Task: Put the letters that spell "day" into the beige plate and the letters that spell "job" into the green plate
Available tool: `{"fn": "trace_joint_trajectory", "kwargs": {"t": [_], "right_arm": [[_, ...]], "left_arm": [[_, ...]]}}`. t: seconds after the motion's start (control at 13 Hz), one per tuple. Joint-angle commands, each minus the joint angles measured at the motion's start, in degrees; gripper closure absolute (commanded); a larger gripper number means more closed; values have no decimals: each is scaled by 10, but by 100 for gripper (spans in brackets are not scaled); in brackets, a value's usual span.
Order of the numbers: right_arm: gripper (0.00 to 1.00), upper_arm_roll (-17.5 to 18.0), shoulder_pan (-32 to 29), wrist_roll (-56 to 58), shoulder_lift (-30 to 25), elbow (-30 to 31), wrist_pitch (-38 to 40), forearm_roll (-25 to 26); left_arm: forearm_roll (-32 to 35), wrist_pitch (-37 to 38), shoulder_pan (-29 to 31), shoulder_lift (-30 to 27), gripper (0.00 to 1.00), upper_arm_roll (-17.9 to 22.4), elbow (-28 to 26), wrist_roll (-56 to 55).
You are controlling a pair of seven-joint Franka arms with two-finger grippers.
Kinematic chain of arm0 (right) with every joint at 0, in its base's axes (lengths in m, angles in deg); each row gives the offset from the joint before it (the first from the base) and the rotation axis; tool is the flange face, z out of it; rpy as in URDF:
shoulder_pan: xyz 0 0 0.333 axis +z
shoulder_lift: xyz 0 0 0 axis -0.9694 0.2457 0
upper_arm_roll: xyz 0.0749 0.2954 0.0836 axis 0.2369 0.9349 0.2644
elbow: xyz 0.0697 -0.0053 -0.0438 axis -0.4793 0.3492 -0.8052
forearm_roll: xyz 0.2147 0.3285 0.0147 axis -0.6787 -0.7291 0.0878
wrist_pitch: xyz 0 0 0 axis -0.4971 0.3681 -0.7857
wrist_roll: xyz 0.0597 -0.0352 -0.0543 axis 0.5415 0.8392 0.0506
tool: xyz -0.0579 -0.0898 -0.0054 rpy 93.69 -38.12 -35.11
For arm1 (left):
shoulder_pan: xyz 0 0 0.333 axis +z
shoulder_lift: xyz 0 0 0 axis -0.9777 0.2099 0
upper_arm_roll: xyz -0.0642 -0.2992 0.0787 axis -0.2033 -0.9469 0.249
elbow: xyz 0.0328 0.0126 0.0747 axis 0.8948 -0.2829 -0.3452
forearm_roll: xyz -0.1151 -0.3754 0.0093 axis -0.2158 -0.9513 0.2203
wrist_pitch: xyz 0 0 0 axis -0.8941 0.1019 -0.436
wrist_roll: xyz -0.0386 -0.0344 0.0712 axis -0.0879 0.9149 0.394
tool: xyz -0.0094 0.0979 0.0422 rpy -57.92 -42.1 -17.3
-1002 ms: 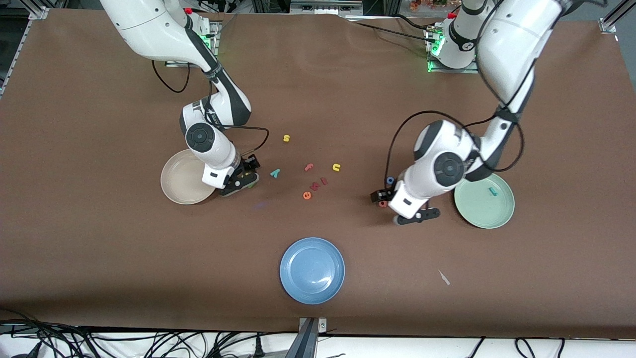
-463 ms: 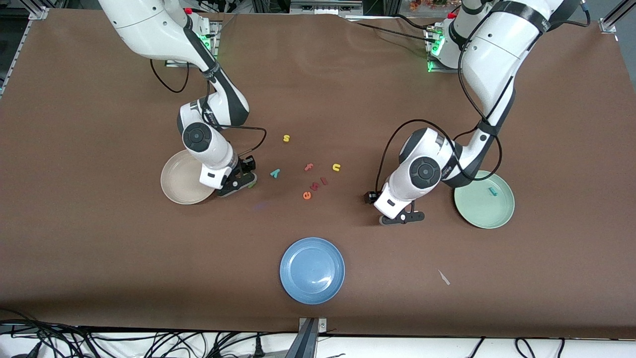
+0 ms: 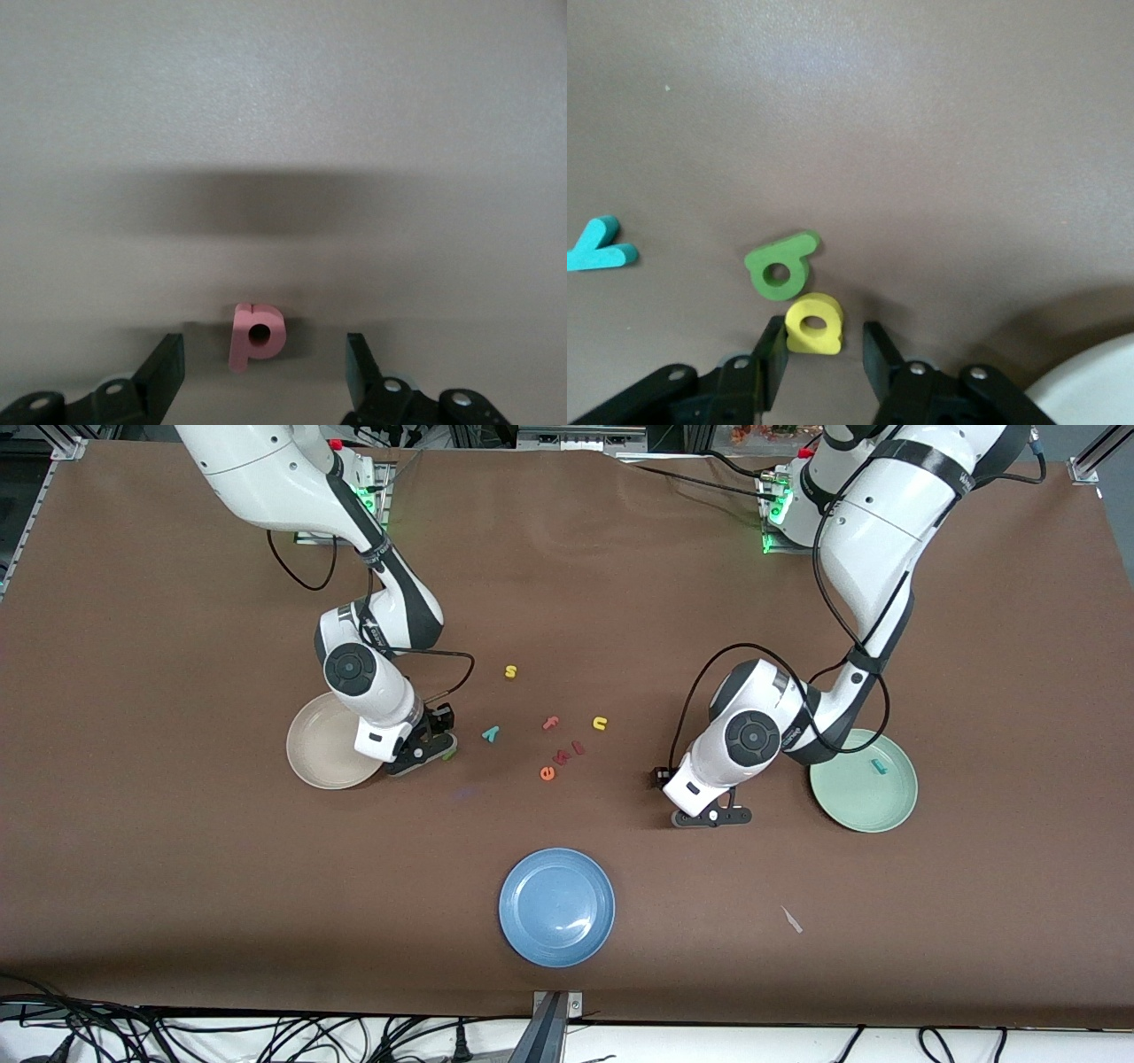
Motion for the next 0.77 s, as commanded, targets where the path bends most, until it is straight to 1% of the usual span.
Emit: {"fn": "trace_joint_trajectory", "kwargs": {"t": [0.0, 0.08, 0.15, 0.23, 0.31, 0.39, 0.46, 0.54, 0.62, 0.69], "right_arm": [[64, 2, -1, 3, -8, 13, -8, -2], [71, 2, -1, 3, -8, 14, -8, -2], [78, 2, -1, 3, -9, 13, -7, -1], [84, 2, -1, 3, -11, 13, -7, -1], [85, 2, -1, 8, -22, 11, -5, -2], [85, 0, -3, 9, -33, 9, 16, -2], [85, -10, -3, 11, -45, -6, 55, -2], [85, -20, -3, 14, -51, -34, 114, -2], [85, -32, -3, 31, -54, -64, 169, -4], [85, -49, -4, 58, -53, -96, 219, -6]], "left_arm": [[13, 7, -4, 8, 32, 2, 17, 17], [13, 7, -4, 8, 39, 2, 17, 17], [13, 8, -4, 8, 44, 2, 16, 17], [14, 8, -4, 11, 45, 3, 17, 17], [14, 8, -4, 12, 45, 3, 17, 17], [14, 8, -4, 15, 45, 3, 17, 17], [15, 8, -4, 16, 45, 3, 17, 18], [15, 8, -4, 16, 47, 3, 17, 19], [15, 9, -3, 16, 54, 3, 17, 19], [14, 10, -3, 16, 64, 3, 17, 19]]}}
